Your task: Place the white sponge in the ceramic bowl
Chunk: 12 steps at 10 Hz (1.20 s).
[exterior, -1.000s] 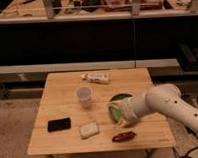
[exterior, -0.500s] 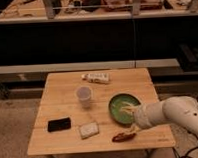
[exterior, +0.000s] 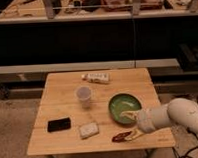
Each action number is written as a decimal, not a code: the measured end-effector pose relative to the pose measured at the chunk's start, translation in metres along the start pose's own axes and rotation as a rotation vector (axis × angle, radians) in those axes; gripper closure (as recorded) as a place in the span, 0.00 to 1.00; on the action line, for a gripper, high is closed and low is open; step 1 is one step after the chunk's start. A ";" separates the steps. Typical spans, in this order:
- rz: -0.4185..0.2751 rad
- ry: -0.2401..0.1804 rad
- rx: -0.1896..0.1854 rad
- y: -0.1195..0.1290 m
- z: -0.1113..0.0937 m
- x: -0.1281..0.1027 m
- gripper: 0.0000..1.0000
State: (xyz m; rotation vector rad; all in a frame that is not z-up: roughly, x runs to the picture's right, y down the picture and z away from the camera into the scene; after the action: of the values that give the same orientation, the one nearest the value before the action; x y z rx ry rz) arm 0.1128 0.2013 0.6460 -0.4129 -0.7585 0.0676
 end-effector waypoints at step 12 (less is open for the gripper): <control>0.051 -0.031 0.157 0.007 0.062 0.000 0.35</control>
State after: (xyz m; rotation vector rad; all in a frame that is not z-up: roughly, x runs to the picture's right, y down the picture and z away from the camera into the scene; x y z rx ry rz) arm 0.0711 0.2289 0.6832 -0.2821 -0.7674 0.1807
